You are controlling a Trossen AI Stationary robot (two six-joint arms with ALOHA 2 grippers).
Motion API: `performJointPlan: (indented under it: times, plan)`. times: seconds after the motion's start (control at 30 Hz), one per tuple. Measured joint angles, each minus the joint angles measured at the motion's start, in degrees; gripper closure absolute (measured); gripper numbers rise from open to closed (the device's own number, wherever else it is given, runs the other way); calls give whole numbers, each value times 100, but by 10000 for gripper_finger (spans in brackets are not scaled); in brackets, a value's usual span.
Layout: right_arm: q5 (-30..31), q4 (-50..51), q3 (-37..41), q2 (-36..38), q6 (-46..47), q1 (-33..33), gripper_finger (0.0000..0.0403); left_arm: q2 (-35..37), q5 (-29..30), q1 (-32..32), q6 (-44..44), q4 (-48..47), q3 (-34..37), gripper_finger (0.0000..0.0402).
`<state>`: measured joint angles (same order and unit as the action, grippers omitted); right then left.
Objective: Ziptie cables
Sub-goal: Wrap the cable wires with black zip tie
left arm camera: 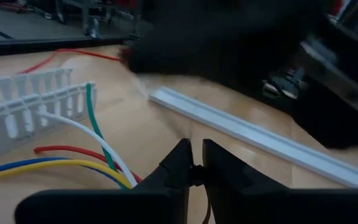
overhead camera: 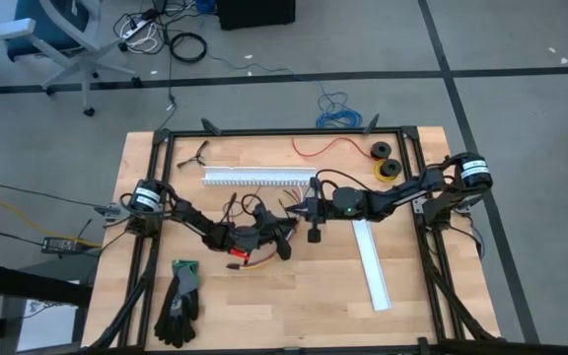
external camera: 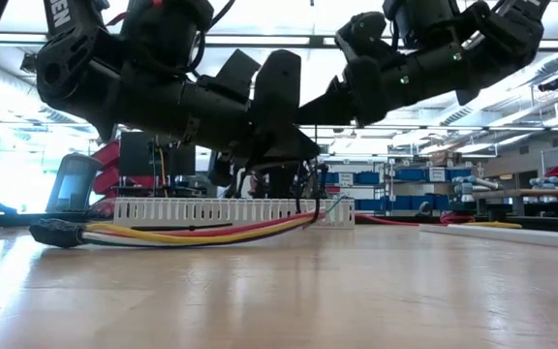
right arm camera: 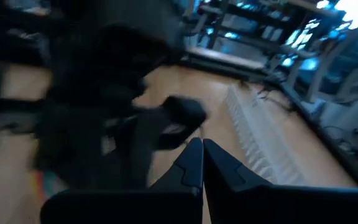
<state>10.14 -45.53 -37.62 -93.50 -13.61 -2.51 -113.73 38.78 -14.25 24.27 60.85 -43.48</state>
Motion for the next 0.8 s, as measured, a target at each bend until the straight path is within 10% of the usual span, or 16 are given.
performJointPlan:
  times: [0.47,0.8]
  plan:
    - [620,1402,-5,623,944,-104,403,-4,109,-8,-66,-338,2,374]
    - [690,1372,-3,261,1533,-474,403,-6,397,-10,-2315,-344,-189,378]
